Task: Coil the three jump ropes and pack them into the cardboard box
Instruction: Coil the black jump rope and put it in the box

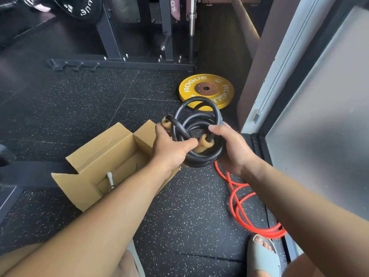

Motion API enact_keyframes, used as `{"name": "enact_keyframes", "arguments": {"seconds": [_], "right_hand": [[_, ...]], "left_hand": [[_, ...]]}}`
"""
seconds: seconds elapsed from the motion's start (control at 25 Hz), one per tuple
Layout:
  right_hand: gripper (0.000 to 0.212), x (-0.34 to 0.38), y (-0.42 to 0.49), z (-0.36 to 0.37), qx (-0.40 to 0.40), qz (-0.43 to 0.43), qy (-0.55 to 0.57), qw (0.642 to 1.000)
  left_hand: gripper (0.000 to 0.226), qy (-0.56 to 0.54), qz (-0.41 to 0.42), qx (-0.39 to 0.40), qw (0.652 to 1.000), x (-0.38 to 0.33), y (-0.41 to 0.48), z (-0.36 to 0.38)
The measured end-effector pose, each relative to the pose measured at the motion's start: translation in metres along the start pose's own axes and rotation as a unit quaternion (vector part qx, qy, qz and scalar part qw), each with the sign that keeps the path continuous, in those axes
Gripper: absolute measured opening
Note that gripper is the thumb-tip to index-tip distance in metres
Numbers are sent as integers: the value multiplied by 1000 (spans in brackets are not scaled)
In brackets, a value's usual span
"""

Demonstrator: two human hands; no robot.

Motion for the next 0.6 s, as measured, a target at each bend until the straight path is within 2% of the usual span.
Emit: {"name": "enact_keyframes", "arguments": {"seconds": [0.08, 0.12, 0.32, 0.44, 0.6], "right_hand": [[53, 2, -1, 5, 36, -21, -11, 999], [55, 3, 0, 2, 25, -36, -30, 999], [40, 11, -1, -15, -102, -78, -195, 972], [41, 11, -1, -17, -123, -88, -183, 971], [40, 10, 0, -10, -83, -87, -103, 987]], "left_hand": [[68, -16, -3, 8, 1000, -4, 2, 0], [69, -13, -4, 19, 1000, -4, 2, 2], [73, -52, -23, 70, 996, 5, 1, 10], [68, -92, -29, 81, 992, 7, 3, 14], [71, -145, -34, 63, 987, 8, 2, 14]]}}
Point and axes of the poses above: each hand's wrist, its own y-axis towards the middle knuckle, its own z-axis out of the palm, x = y × z, the point moved 9 cm from there along y, towards the middle knuckle, and after that the axes turned 13 degrees about -y, right-handed, at the moved point
